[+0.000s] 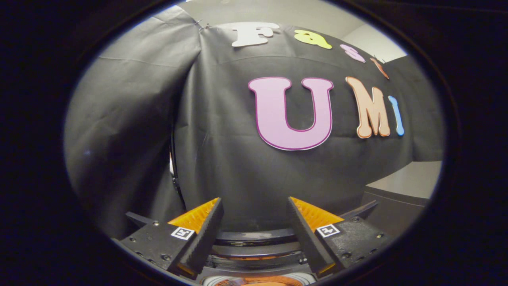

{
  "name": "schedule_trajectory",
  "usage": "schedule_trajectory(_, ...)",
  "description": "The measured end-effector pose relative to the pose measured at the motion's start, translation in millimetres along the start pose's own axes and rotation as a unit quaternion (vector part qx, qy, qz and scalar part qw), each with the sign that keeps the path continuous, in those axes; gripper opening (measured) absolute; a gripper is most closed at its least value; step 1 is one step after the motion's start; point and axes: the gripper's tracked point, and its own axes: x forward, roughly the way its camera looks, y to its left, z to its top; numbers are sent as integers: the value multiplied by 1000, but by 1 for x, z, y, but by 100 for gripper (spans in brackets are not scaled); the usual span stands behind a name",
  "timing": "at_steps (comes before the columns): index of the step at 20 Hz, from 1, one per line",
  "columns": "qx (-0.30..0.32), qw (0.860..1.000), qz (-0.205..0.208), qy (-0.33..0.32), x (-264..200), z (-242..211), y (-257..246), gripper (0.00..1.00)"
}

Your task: Put the clothes into the washing machine and then close the washing machine lid.

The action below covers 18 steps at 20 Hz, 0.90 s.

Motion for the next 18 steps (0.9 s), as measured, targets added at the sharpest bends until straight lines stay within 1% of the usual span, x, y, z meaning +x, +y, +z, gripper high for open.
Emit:
schedule_trajectory(7,2,1000,-3,-17,1,2,-2,96)
schedule_trajectory(14,4,999,12,-31,1,12,-2,96)
schedule_trajectory(18,3,1000,14,-26,-1,11,-2,96)
